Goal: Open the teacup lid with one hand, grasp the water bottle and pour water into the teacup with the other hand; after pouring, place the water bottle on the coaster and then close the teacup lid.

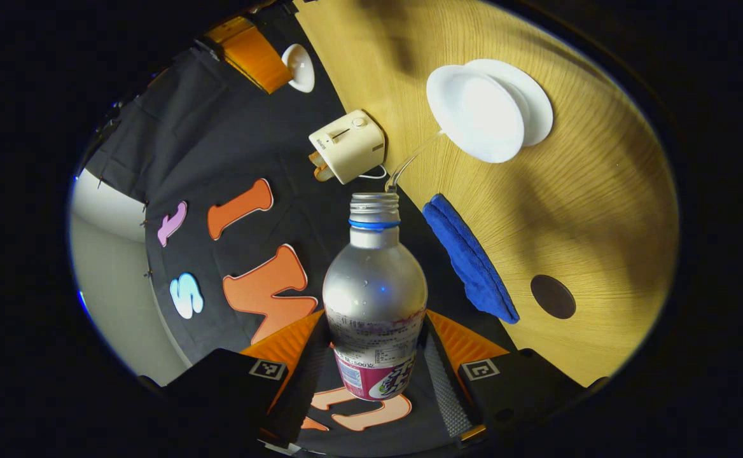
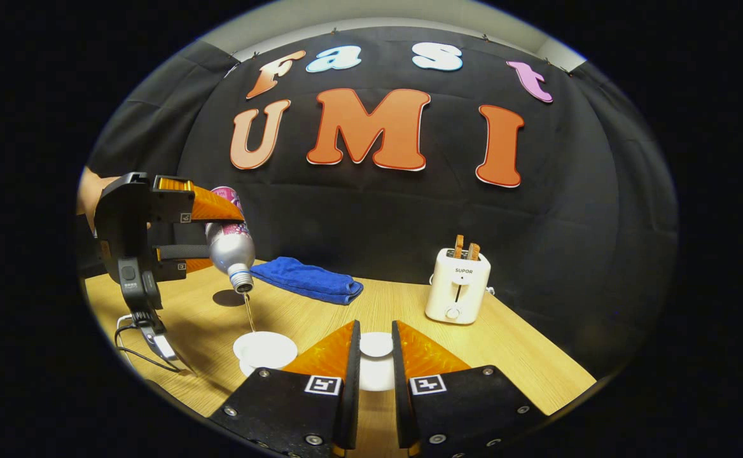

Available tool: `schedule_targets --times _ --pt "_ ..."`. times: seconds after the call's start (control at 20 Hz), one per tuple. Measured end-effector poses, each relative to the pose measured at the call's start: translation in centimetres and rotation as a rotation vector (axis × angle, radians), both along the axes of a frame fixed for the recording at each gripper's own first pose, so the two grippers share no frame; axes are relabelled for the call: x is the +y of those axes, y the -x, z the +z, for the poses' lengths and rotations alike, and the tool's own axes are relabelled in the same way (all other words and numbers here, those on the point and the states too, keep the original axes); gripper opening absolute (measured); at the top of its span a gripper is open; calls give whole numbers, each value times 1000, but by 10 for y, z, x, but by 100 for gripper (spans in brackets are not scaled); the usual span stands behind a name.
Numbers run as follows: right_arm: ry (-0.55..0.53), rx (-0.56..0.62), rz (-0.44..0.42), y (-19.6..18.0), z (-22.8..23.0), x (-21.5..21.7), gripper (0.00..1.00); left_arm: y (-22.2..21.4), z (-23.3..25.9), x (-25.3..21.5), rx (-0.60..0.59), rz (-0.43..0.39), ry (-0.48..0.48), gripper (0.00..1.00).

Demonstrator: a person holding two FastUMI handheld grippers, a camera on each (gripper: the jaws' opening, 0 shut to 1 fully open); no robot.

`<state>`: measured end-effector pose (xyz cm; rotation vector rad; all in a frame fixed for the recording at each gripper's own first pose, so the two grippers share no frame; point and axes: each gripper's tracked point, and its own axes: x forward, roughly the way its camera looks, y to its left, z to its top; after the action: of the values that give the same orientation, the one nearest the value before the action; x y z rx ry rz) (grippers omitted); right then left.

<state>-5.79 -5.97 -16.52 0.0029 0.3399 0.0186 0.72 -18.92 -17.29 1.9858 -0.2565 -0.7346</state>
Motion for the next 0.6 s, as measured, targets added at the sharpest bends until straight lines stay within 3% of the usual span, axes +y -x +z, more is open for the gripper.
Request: schedule_targets --times 0.15,0.2,0.3,0.4,0.6 --pt "13 -1 0 1 0 -1 25 1 -5 -3 -6 -16 -24 82" --pt "14 0 -1 2 0 -3 25 1 -7 -3 -8 -20 -33 87" --pt "12 1 -2 2 0 -3 25 3 -11 -4 -13 -31 -51 82" --pt "12 0 -2 2 -1 -3 25 5 -16 -5 -18 -43 -69 87" --pt "14 7 1 1 -4 -1 25 8 -18 -6 -35 -61 -77 84"
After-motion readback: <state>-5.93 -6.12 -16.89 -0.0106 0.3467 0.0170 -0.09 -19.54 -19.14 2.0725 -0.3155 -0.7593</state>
